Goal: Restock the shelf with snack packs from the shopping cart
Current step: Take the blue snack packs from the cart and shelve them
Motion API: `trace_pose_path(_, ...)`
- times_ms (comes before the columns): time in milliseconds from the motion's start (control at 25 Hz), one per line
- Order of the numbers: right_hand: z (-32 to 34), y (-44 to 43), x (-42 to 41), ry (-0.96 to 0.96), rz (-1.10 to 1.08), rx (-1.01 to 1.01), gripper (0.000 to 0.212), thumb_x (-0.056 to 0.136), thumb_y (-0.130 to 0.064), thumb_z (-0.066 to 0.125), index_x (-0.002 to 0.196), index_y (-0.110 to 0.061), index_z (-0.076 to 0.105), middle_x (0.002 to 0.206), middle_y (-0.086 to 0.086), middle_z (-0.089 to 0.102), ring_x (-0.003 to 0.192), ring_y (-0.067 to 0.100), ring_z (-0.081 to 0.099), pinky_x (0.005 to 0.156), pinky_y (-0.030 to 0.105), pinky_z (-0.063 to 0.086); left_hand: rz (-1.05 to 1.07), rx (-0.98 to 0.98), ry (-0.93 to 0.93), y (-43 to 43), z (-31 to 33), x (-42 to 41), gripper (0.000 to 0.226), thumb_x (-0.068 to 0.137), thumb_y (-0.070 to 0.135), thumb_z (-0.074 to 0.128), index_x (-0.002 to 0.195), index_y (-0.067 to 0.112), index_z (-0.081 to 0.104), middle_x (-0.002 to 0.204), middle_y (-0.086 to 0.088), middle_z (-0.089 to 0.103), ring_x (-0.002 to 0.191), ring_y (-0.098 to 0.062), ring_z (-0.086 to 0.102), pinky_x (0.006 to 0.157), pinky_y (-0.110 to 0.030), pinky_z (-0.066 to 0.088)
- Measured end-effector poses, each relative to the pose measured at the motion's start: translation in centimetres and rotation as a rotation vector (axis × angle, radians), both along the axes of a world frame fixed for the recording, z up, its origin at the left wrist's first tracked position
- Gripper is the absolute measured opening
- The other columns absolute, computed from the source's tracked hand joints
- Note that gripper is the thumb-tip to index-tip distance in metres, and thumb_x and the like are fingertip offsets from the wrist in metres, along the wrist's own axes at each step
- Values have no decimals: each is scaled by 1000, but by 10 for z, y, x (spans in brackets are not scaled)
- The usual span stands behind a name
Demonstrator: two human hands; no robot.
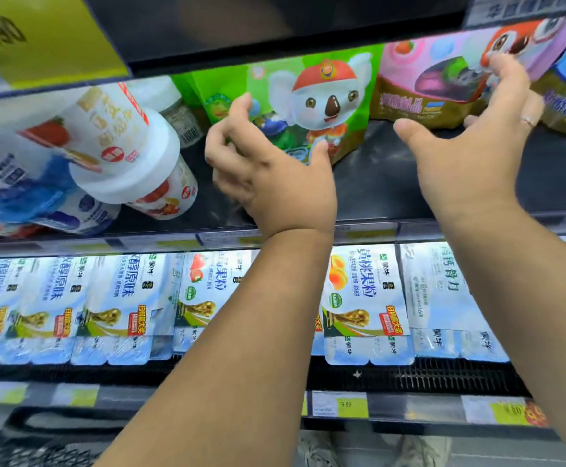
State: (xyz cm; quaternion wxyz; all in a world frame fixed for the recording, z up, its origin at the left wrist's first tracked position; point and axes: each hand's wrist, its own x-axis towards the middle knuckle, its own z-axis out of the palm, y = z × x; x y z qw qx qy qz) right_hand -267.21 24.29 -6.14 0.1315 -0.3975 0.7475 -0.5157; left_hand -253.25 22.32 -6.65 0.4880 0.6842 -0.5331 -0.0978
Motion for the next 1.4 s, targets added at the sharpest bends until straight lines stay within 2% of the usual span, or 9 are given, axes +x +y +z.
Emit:
trace_pose_path(200, -2, -5, -2, 28, -17, -28, 84, 69, -33, 81, 140, -21, 38, 133, 1, 30, 110, -3, 46, 104, 19, 40, -29, 49, -33, -10, 0, -22, 86, 66, 32, 87, 141, 20, 45, 143, -8, 33, 120, -36, 39, 105, -40, 34)
trace_pose_path(320, -2, -4, -3, 22, -45, -23, 77, 70, -34, 81, 134, -20, 41, 131, 2, 32, 104, 0, 49, 101, 23, 43, -34, 71, -25, -18, -2, -30, 86, 71, 32, 84, 145, 23, 40, 147, -6, 29, 125, -33, 34, 103, -42, 40)
trace_pose_path(400, -2, -1, 3, 53, -58, -47, 63, 70, -35, 79, 121, -18, 46, 124, 4, 39, 97, 12, 52, 97, 30, 46, -42, 70, -22, -20, -4, -29, 86, 71, 33, 84, 144, 23, 40, 146, -5, 29, 126, -33, 35, 104, -39, 38)
trace_pose_path(560, -2, -4, 16, 57, 89, -36, 36, 76, -28, 75, 102, -26, 50, 110, 0, 49, 71, 12, 58, 78, 19, 49, -37, 29, -1, -16, -6, -15, 87, 65, 37, 86, 140, 18, 45, 142, -9, 34, 121, -32, 41, 104, -30, 26)
trace_pose_path(640, 1, -8, 21, 12, 115, -15, 38, 77, -29, 76, 108, -24, 54, 113, -2, 49, 71, 18, 64, 79, 19, 50, -13, -13, 36, -18, -5, 0, 88, 64, 37, 86, 137, 12, 46, 139, -12, 36, 123, -28, 41, 103, -21, 20)
trace_pose_path(800, 4, -12, 33, -52, 147, 4, 47, 77, -29, 79, 116, -24, 53, 121, -1, 52, 81, 17, 68, 78, 11, 48, -53, -15, 106, -24, -5, 28, 102, 65, 39, 85, 144, 2, 33, 148, -20, 28, 141, -32, 30, 116, -31, 18)
trace_pose_path(1000, 1, -18, 40, -81, 113, 10, 40, 75, -32, 80, 97, -25, 48, 114, 3, 60, 80, 17, 67, 80, 25, 52, -95, 67, 263, -38, 0, 32, 108, 70, 39, 85, 150, 3, 22, 156, -19, 19, 148, -28, 20, 121, -32, 16)
trace_pose_path(1240, -3, -26, 43, -82, 90, 12, 37, 73, -33, 79, 93, -26, 49, 109, 5, 61, 78, 22, 65, 81, 35, 53, -148, 75, 217, -37, -7, 41, 86, 75, 41, 81, 142, 12, 36, 146, -9, 34, 136, -19, 35, 110, -16, 22)
trace_pose_path(1400, -1, -26, 46, -94, 87, 24, 37, 75, -29, 80, 95, -25, 48, 112, 0, 55, 78, 18, 65, 81, 31, 53, -179, 72, 206, -35, -8, 43, 73, 79, 35, 79, 138, 10, 43, 140, -8, 37, 132, -18, 41, 100, -4, 23)
